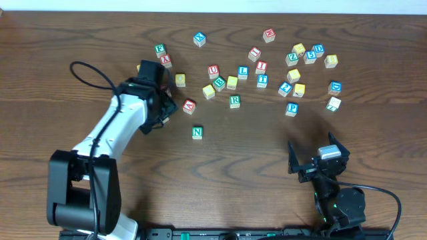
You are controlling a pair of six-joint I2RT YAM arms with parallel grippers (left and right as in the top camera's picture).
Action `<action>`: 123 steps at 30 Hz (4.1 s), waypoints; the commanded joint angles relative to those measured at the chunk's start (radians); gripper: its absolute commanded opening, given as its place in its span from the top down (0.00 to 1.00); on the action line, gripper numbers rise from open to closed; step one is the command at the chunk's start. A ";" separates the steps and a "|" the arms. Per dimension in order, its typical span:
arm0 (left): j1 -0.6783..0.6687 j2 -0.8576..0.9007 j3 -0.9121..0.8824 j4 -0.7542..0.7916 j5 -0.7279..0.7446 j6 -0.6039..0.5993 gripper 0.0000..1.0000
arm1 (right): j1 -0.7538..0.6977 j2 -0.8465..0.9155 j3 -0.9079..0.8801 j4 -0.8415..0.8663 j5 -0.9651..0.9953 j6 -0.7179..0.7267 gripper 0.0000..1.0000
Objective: Spell out NEURIPS
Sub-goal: 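Move the left gripper over the red E block, then lower and close the left gripper on the red E block, then carry the red E block to the right of the N block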
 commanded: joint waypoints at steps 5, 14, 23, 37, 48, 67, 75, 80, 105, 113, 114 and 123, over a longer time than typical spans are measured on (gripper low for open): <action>0.014 0.016 0.062 -0.024 0.024 0.017 0.25 | -0.005 -0.005 -0.002 -0.004 -0.005 0.002 0.01; 0.014 0.093 0.063 -0.022 0.025 0.040 0.25 | -0.005 -0.005 -0.002 -0.004 -0.005 0.002 0.01; 0.014 0.094 0.062 -0.001 0.002 0.051 0.25 | -0.005 -0.005 -0.002 -0.005 -0.005 0.002 0.01; 0.014 0.141 0.062 0.000 -0.001 0.071 0.25 | -0.005 -0.005 -0.002 -0.004 -0.005 0.002 0.01; 0.014 0.154 0.063 0.049 0.002 0.085 0.36 | -0.005 -0.005 -0.002 -0.004 -0.005 0.002 0.01; 0.014 0.154 0.062 0.048 0.002 0.086 0.71 | -0.005 -0.005 -0.002 -0.004 -0.005 0.002 0.01; 0.014 0.153 0.066 0.048 0.003 0.100 0.73 | -0.005 -0.005 -0.002 -0.004 -0.005 0.002 0.01; 0.014 0.134 0.143 0.040 0.040 0.185 0.74 | -0.005 -0.005 -0.002 -0.004 -0.005 0.002 0.01; -0.207 0.009 0.393 -0.339 0.040 0.567 0.80 | -0.005 -0.005 -0.002 -0.004 -0.005 0.002 0.01; -0.389 0.009 0.390 -0.349 0.069 0.449 0.90 | -0.005 -0.005 -0.002 -0.004 -0.005 0.002 0.01; -0.406 0.010 0.388 -0.348 0.068 0.426 0.92 | -0.005 -0.005 -0.002 -0.005 -0.005 0.002 0.01; -0.548 0.010 0.328 -0.305 -0.147 0.256 0.92 | -0.005 -0.005 -0.002 -0.004 -0.005 0.002 0.01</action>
